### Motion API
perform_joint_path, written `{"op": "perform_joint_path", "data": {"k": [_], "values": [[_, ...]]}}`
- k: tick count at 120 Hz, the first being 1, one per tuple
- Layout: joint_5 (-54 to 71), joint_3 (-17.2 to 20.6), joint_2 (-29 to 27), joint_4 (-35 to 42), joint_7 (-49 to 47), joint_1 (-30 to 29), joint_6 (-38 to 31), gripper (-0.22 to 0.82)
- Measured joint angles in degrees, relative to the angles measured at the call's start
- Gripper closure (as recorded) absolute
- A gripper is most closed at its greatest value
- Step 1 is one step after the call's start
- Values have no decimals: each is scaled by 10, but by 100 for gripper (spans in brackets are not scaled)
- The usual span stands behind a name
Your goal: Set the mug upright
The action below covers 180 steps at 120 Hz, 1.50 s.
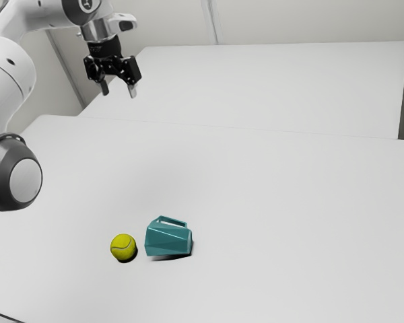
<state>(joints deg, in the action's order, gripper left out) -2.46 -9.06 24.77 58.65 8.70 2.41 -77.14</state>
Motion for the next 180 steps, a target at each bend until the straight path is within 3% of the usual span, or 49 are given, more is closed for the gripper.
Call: {"op": "perform_joint_path", "data": {"k": [40, 78, 106, 144, 180], "values": [[-9, -2, -18, 42, 1, 7, 14, 0], [-97, -2, -179, 371, 2, 18, -122, 0], [-140, -5, -291, 553, 2, 20, -205, 0], [-186, -5, -332, 689, 1, 20, -259, 0], [-194, -5, -342, 760, 16, 22, -314, 0]]}}
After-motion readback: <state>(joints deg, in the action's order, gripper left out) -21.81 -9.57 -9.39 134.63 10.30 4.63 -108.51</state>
